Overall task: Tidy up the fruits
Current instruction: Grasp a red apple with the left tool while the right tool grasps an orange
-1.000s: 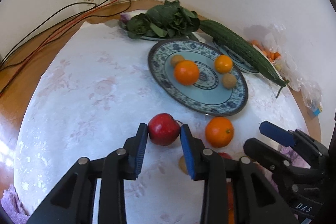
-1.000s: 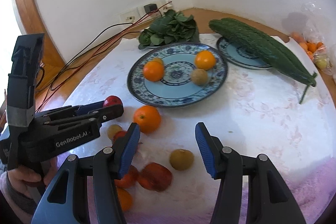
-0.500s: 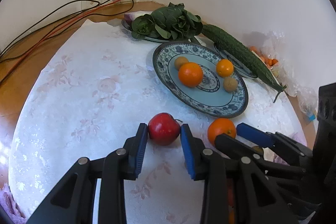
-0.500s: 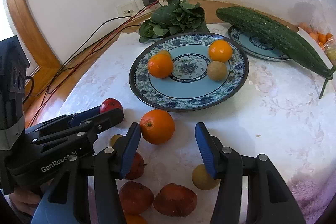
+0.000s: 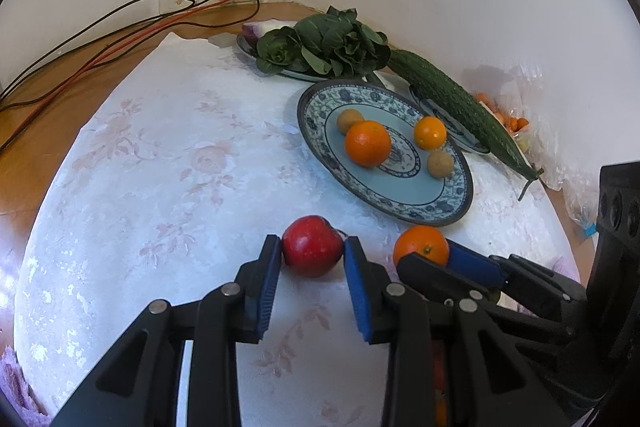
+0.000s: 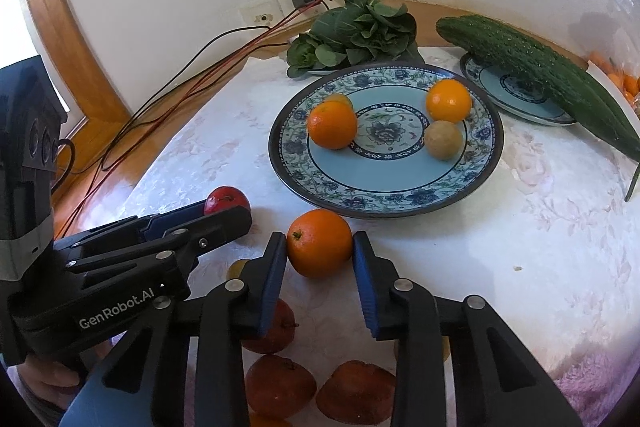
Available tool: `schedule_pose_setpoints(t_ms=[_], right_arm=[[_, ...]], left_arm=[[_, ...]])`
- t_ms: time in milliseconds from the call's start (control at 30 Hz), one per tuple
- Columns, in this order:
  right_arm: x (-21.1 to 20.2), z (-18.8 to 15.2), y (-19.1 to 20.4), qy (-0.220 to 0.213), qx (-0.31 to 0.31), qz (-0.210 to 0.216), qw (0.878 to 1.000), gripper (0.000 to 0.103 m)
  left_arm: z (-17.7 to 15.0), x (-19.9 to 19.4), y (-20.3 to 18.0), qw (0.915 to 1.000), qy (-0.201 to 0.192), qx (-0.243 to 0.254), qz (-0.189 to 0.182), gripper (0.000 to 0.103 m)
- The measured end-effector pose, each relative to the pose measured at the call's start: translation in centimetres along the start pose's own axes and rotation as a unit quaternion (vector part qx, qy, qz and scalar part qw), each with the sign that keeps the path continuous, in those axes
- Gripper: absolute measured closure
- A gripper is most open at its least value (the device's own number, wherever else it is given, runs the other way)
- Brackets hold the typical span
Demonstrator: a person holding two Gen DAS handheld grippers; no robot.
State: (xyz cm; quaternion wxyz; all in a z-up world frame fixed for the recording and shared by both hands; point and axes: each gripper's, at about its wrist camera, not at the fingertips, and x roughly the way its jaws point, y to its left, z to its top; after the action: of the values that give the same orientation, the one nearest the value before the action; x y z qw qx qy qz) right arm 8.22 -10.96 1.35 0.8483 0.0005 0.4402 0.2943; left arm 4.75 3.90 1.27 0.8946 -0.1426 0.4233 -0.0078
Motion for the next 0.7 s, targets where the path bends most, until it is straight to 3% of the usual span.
schedule_pose_setpoints(t_ms=[700], right_arm=[[-2.7, -0.7, -1.1, -0.029, 0.011, 0.017, 0.999, 0.069]], left_arm=[[0.0, -1.4, -1.5, 0.9999, -0.006, 0.012, 0.002, 0.069]])
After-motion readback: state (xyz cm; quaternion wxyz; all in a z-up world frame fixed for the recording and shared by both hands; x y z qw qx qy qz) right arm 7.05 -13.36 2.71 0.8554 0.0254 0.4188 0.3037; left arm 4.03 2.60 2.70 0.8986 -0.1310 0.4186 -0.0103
